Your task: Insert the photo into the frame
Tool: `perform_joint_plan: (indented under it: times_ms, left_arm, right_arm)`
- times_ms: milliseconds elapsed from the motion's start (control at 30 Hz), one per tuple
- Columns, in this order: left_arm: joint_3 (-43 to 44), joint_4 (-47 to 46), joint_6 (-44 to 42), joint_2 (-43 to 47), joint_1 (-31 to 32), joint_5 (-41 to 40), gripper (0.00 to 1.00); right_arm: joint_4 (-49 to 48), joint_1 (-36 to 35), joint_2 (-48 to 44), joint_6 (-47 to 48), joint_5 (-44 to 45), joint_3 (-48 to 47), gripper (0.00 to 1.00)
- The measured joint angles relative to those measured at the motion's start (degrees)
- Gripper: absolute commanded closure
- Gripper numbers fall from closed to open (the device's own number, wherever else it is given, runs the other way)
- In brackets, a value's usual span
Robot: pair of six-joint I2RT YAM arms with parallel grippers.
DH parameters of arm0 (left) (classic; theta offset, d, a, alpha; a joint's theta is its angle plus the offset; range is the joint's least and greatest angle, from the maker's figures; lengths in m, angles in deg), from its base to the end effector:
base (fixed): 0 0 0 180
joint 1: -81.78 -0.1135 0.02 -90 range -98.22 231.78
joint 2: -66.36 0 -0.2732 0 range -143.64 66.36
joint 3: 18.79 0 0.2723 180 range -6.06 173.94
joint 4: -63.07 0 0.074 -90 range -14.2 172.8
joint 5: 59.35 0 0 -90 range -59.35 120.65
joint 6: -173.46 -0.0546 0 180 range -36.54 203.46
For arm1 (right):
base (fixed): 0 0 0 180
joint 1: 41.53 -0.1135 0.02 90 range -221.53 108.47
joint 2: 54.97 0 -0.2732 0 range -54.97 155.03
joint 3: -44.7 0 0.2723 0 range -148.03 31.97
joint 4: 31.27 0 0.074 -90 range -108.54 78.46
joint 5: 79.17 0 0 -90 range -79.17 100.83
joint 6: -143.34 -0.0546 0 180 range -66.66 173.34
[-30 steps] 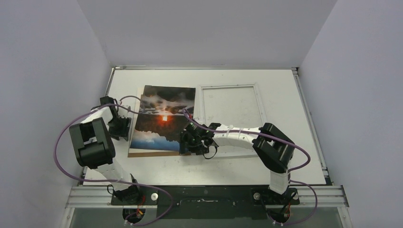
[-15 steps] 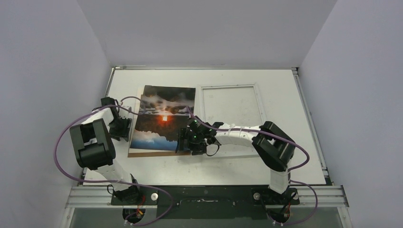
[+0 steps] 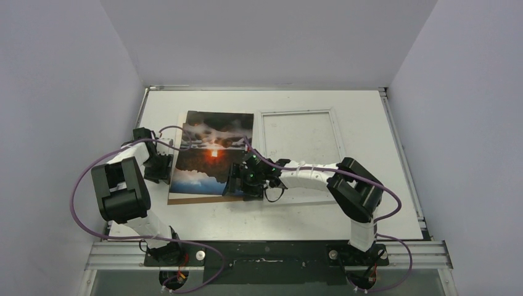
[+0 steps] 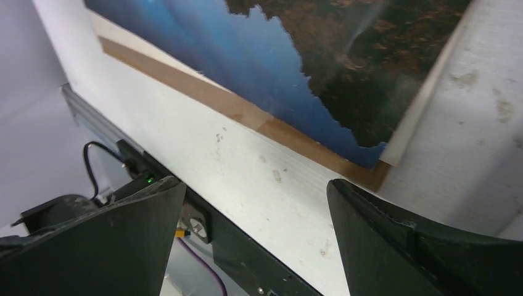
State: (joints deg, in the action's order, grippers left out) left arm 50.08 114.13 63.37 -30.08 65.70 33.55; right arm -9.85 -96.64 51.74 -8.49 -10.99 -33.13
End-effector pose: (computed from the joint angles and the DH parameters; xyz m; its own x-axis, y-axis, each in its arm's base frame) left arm 0.3057 0.0852 0.1329 -0.9764 0.0756 -0.2022 0.0728 0.9971 0.0211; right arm 0.2217 0.3534 0.1477 -0.9988 -0.0015 -0.0494 -0.0356 0.7151 0.6981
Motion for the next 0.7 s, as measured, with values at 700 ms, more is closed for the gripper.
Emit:
perform_joint_plan:
  times_ms: [700]
  left_arm:
    - [0.0,0.0,0.0,0.0,-0.2,0.4,0.59]
  right_arm:
    - [19.8,-2.6,0.3,5.3,17.2,-6.6,0.09]
